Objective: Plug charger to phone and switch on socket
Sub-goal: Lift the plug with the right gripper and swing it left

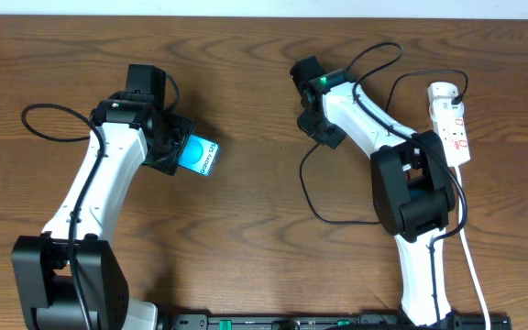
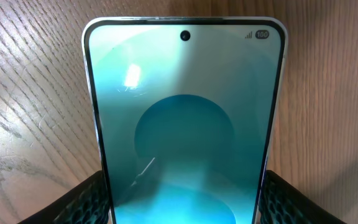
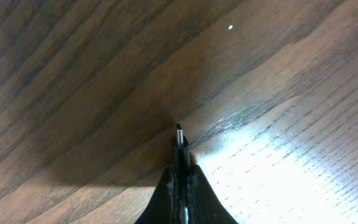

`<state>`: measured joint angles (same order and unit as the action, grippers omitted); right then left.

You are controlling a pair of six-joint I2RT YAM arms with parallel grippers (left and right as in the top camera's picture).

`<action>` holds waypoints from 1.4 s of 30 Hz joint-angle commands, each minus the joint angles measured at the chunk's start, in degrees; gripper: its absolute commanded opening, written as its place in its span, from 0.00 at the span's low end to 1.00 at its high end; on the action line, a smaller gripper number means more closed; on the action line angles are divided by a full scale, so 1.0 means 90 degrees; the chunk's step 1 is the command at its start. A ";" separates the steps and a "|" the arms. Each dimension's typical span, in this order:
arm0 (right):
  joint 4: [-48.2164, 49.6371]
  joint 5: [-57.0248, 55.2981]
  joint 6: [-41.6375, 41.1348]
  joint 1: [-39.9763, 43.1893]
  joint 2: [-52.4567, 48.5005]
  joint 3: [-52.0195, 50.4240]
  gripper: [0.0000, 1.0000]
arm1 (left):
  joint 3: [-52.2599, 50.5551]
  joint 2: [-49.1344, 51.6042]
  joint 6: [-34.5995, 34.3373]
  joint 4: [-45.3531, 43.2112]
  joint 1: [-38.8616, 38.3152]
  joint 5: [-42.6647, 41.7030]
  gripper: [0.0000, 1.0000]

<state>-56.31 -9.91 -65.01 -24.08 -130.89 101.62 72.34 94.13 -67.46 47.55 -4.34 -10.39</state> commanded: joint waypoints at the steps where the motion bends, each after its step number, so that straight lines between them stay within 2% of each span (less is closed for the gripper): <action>1: -0.0012 0.0051 0.0289 0.0010 -0.0109 0.0209 0.01 | -0.0012 0.0002 0.0083 0.0015 0.0002 -0.0012 0.07; 12: -0.0563 0.0272 0.1197 0.0010 -0.0100 0.1219 0.01 | -0.0012 0.0002 0.0085 0.0015 0.0002 -0.0012 0.07; 21: -0.1195 0.1440 0.2703 0.0015 -0.0100 0.2594 0.01 | -0.0012 0.0002 0.0087 0.0015 0.0002 -0.0012 0.07; 31: -0.1919 0.4104 0.4898 0.0138 -0.0100 0.3946 0.01 | -0.0012 0.0002 0.0374 0.0024 0.0005 -0.0017 0.07; 38: -0.2472 0.7145 0.6693 0.0449 -0.0100 0.4112 0.01 | -0.0012 0.0000 0.0474 0.0017 0.0034 -0.0107 0.07; 42: -0.3118 0.8218 0.7810 0.0634 -0.0100 0.4112 0.01 | -0.0012 -0.0005 0.0566 0.0036 0.0138 -0.0257 0.07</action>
<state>-82.28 49.30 -6.83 -19.68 -130.89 137.34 72.34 94.13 -63.99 47.59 -3.97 -11.27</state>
